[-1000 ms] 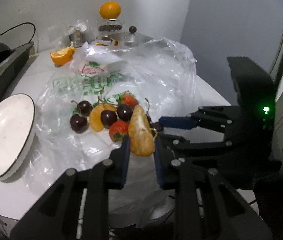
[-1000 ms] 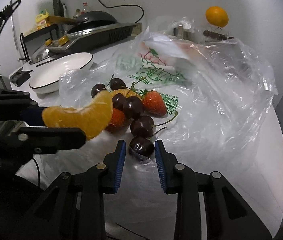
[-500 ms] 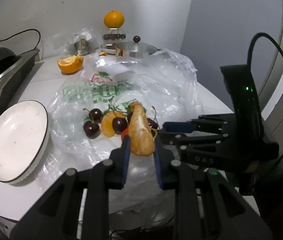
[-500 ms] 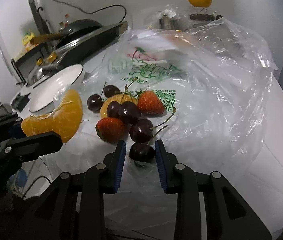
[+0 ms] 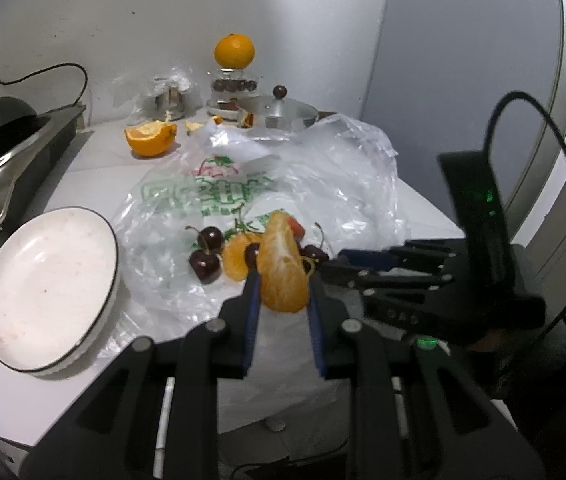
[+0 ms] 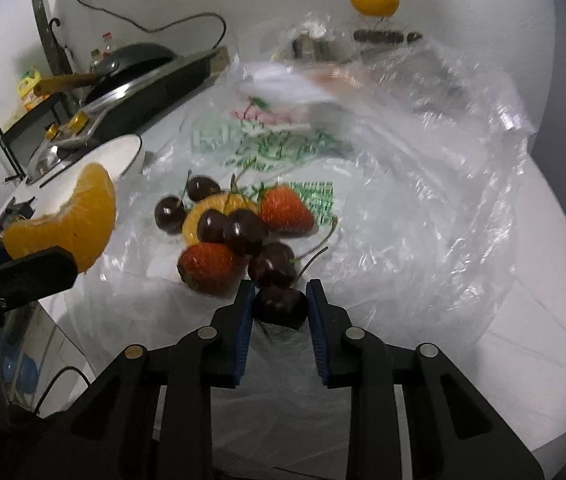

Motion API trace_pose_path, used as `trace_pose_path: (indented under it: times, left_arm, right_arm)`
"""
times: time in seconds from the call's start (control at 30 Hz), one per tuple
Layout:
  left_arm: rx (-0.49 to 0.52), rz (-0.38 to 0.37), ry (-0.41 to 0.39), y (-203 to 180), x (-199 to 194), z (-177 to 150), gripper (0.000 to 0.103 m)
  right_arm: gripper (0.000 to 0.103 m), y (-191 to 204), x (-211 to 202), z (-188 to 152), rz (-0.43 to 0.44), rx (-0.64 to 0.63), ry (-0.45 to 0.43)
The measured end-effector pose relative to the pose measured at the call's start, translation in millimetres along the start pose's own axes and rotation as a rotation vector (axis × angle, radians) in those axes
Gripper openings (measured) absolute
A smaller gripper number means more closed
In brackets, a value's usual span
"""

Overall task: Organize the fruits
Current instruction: 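Lift the orange segment with the left tool while the right tool grasps a dark cherry, then carry the orange segment in the left tool while the right tool lifts the cherry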

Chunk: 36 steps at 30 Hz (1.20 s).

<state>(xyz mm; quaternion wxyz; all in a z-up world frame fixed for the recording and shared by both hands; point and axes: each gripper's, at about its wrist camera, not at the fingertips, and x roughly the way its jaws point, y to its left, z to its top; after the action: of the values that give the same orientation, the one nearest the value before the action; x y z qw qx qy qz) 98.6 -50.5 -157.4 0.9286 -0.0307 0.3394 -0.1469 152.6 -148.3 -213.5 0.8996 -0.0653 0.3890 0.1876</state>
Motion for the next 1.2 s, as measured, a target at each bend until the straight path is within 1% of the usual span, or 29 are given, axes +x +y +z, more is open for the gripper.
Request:
trace_pose_path:
  times: [0.17,0.33,0.4,0.5,0.63,0.73,0.8,1.0,1.1,1.2]
  left_arm:
    - [-0.007,-0.003,-0.021,9.5,-8.4,0.7,0.023]
    - [-0.009,0.006,-0.046,20.2,-19.5,1.5,0.023]
    - [-0.014,0.014,-0.055,24.6,-23.2,2.1,0.023]
    - [-0.026,0.028,-0.069,33.1,-29.4,2.1,0.023]
    - [-0.048,0.046,-0.085,47.0,-36.9,0.2,0.023]
    - [-0.062,0.053,-0.091,54.4,-42.1,-4.0,0.023]
    - [-0.066,0.055,-0.091,58.8,-44.3,-7.0,0.023]
    - [-0.076,0.040,-0.082,64.9,-43.9,-9.4,0.023]
    - [-0.068,0.026,-0.076,62.0,-38.7,-6.9,0.023]
    - [-0.059,0.017,-0.071,58.9,-35.9,-4.4,0.023]
  right_arm:
    - [0.028,2.0,-17.0,10.5,-0.042,0.003,-0.072]
    - [0.028,10.6,-29.1,20.3,-0.087,-0.022,-0.159]
    - [0.028,15.0,-30.9,23.3,-0.099,-0.028,-0.184]
    - [0.028,21.5,-30.6,26.4,-0.104,-0.045,-0.197]
    - [0.028,34.7,-23.9,29.9,-0.114,-0.096,-0.188]
    - [0.028,43.0,-12.1,26.3,-0.117,-0.132,-0.146]
    - [0.028,46.7,-4.8,21.3,-0.142,-0.154,-0.109]
    - [0.028,32.0,-7.4,5.1,-0.205,-0.135,-0.059]
    - [0.028,26.1,-0.4,-4.1,-0.240,-0.138,-0.032]
    - [0.028,24.5,7.0,-10.3,-0.246,-0.136,-0.012]
